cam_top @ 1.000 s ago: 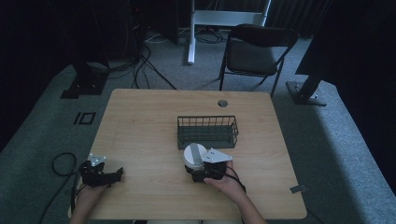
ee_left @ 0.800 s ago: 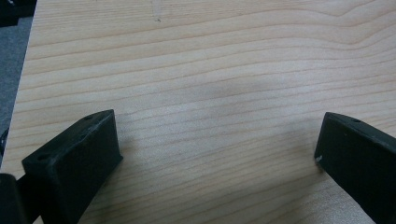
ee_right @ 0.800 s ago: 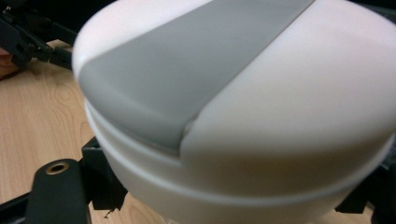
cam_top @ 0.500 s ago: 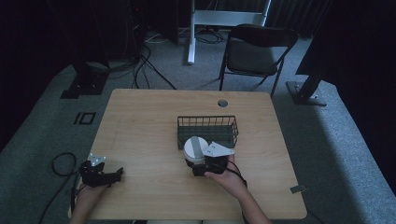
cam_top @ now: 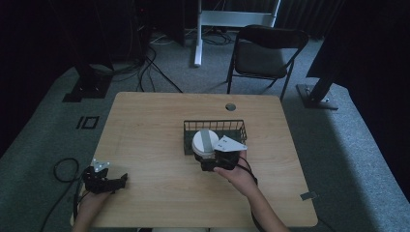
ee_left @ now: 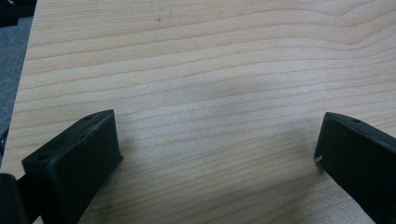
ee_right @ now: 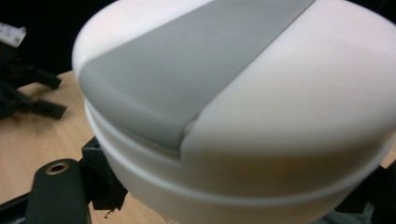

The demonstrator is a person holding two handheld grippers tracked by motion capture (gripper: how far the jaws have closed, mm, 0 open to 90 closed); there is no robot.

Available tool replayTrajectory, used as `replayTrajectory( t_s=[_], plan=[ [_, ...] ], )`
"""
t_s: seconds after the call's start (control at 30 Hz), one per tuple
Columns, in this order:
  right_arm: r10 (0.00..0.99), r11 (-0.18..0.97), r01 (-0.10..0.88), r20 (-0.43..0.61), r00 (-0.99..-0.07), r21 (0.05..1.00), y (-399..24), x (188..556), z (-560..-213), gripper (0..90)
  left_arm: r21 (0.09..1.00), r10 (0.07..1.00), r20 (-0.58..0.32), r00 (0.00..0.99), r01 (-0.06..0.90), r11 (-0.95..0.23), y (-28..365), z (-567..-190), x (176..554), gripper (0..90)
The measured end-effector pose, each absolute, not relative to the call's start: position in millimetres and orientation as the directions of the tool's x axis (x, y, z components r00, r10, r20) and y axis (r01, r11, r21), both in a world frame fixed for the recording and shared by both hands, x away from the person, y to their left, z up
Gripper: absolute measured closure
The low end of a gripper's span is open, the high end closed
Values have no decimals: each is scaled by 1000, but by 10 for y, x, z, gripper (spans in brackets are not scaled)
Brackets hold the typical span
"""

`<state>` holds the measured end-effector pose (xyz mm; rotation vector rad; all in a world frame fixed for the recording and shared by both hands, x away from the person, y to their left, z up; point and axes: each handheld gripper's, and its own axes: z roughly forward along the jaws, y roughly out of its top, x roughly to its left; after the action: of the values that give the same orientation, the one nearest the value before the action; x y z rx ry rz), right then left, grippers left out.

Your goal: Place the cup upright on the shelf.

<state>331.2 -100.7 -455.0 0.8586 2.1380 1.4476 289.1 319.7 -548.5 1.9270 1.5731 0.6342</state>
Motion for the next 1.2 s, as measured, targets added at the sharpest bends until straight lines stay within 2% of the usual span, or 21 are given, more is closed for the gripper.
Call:
replayTrajectory(
  t_s=[0.63, 1.2],
  plan=[
    [774, 238, 241, -34, -632, 941, -1165, 3596, -4277, 183, 685, 980, 10, 198, 712, -151, 3198, -5485, 2891, 1],
    [829, 219, 269, -34, -558, 938, -1334, 3902, -4217, 183, 685, 980, 10, 198, 712, -151, 3198, -5485, 2891, 1]
  ],
)
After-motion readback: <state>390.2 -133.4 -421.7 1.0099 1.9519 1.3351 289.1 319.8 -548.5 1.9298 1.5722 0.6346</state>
